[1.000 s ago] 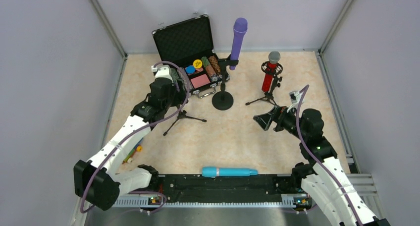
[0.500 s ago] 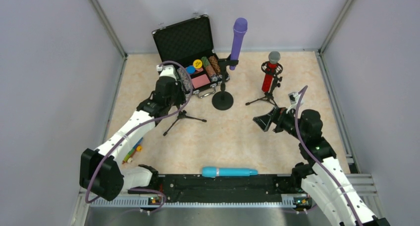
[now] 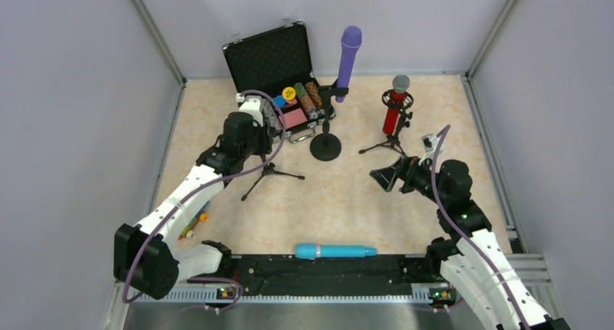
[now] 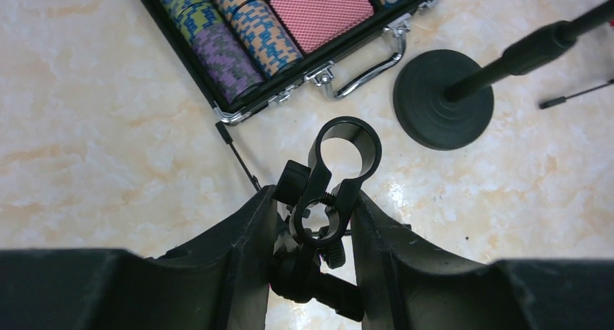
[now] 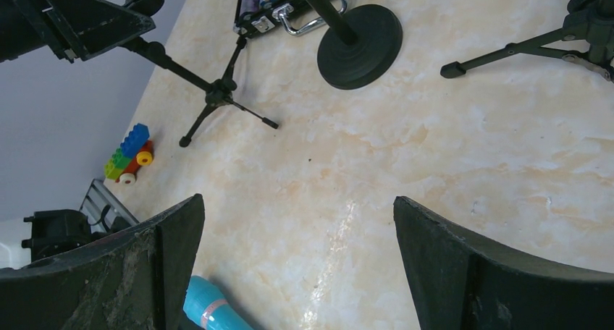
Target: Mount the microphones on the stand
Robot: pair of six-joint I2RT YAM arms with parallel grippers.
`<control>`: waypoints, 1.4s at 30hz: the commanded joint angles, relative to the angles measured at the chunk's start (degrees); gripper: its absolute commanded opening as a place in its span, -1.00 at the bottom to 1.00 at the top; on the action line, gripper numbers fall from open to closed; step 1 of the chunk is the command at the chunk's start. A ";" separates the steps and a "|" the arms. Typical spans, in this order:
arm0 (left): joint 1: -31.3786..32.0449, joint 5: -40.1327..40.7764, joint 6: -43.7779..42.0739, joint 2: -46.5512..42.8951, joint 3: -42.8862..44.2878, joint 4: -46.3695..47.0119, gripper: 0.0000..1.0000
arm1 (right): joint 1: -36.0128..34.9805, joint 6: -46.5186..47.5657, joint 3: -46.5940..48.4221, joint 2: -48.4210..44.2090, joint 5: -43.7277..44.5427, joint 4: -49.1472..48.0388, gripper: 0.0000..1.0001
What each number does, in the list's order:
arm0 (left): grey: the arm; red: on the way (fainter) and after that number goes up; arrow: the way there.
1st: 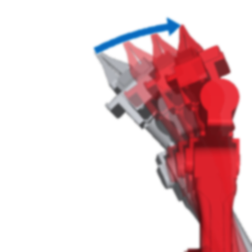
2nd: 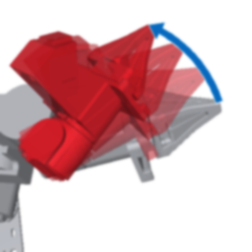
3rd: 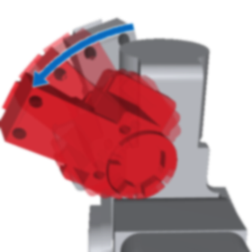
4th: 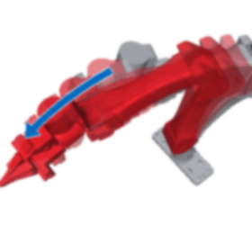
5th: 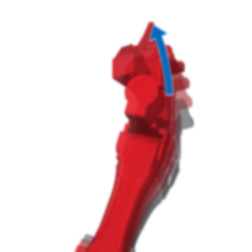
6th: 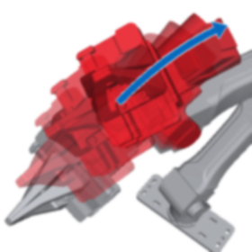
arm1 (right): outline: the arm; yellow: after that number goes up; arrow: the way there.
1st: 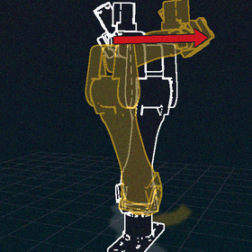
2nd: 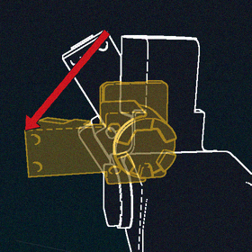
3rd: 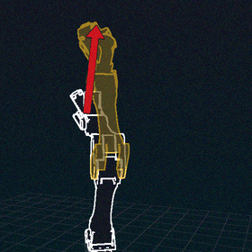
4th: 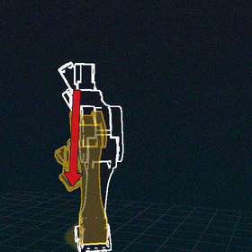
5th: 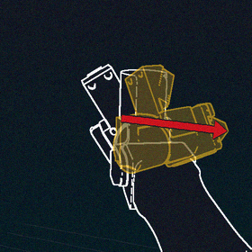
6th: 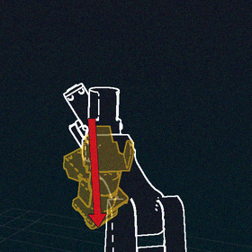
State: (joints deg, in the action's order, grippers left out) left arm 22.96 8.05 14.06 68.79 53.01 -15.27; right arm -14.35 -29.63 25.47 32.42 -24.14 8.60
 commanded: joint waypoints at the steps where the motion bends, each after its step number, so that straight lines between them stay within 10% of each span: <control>1: -0.03 -9.39 -5.32 -4.78 0.64 5.55 -1.00 | 0.29 -0.17 -0.64 -0.38 -0.60 -1.86 0.98; 24: 1.28 -43.98 -16.14 -14.83 -0.19 19.46 -1.00 | 0.30 0.14 -1.68 -0.39 0.34 -1.26 0.98; 42: 16.74 -43.08 -28.12 -3.22 9.09 15.48 -1.00 | 0.31 0.15 -2.34 -0.52 1.03 -0.98 0.98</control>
State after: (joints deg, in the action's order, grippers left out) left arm 37.41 -35.51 -9.50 64.29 56.88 -2.87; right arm -14.35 -29.63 22.87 32.36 -23.64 9.04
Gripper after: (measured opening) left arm 0.445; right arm 0.990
